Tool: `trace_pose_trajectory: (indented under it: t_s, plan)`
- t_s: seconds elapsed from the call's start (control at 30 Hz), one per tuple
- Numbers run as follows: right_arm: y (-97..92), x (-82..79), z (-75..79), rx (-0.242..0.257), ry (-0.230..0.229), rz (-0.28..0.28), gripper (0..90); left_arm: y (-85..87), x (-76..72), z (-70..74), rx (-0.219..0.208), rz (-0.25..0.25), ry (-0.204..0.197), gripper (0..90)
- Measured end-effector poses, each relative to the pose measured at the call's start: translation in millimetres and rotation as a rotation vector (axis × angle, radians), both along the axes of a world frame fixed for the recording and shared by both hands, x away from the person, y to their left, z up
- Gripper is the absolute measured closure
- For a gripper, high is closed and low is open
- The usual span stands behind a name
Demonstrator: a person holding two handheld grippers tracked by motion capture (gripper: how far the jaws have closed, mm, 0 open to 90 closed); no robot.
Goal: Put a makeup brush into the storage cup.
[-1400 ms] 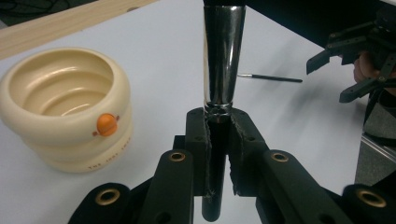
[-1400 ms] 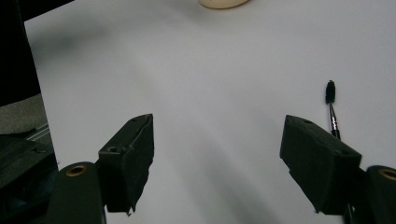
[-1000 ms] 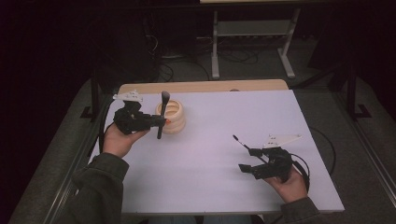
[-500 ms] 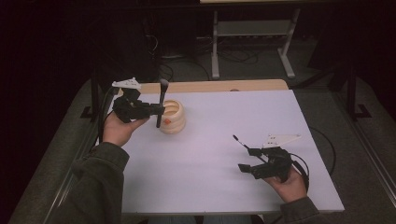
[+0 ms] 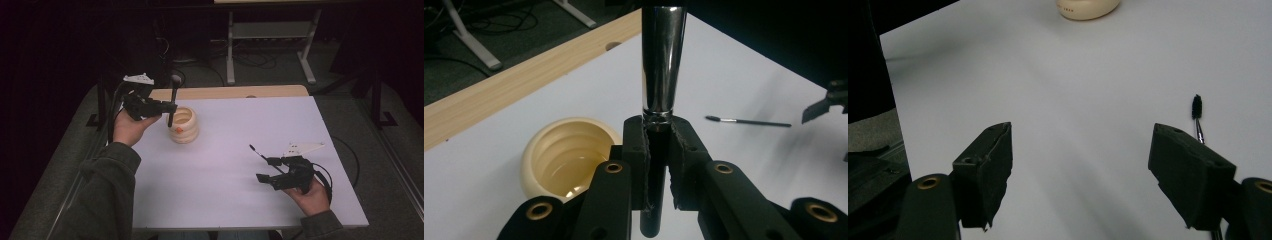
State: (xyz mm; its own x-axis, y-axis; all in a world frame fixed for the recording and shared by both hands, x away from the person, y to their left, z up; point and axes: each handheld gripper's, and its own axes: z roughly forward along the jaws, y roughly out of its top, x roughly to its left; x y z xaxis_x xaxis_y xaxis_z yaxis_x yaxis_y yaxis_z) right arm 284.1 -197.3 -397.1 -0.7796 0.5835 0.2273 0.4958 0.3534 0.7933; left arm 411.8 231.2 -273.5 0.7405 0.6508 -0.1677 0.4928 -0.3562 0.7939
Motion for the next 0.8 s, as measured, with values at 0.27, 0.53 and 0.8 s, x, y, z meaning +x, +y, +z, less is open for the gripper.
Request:
trace_pose_trajectory:
  t_s: [0.27, 0.53, 0.8]
  plan:
    - [1.4, 1.1, -0.9, -0.005, 0.005, 0.003, 24.3, 0.8, 13.9, 2.2, -0.028, 0.029, -0.014, 79.3]
    - [1.2, 1.9, -0.8, 0.000, 0.001, 0.003, 24.2, -4.7, 34.6, -0.5, -0.015, 0.054, -0.009, 79.3]
    - [0.0, 3.6, -1.5, 0.003, 0.008, 0.004, 24.0, -2.6, 53.2, -17.2, 0.008, 0.095, 0.019, 79.2]
